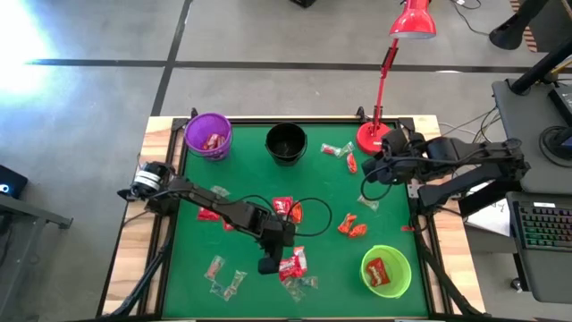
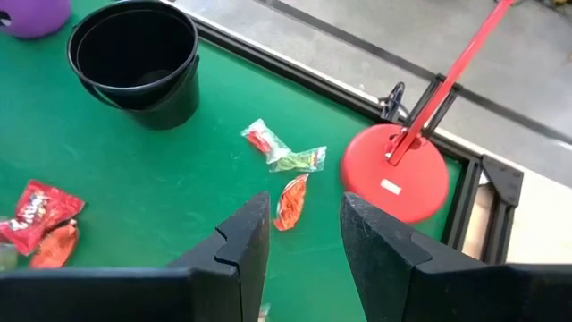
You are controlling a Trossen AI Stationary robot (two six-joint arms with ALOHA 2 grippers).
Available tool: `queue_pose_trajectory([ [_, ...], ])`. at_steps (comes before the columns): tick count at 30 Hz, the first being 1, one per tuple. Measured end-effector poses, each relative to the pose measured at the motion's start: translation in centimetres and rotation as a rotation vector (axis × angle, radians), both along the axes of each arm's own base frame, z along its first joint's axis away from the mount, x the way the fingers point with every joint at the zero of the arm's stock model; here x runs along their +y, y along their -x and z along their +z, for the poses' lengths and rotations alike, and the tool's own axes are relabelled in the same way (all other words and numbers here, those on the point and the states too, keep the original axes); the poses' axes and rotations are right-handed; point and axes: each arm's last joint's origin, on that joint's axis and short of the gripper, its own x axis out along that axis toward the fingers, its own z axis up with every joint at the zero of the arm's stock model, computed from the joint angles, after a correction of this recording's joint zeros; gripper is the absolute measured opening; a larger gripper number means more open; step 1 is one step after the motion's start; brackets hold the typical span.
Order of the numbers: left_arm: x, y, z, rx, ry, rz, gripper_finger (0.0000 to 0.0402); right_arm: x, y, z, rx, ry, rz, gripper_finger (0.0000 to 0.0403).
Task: Sort candy
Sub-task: Put the red candy into the green bucket
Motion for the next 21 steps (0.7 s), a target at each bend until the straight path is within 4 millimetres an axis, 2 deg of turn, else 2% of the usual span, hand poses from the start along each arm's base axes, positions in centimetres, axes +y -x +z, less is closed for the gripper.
queue_pose_trajectory([
  [15, -0.2, -0.4, -0.1, -0.057, 0.016, -0.005, 0.0162, 0.2, -0.1, -0.1, -0.080, -0.119, -0.077, 0.0130],
  [21, -0.8, -1.2, -1.6, -0.078, 0.030, -0.001, 0.0162, 0.3, -0.3, -0.1, -0.100, -0.150, -0.083, 0.0130],
])
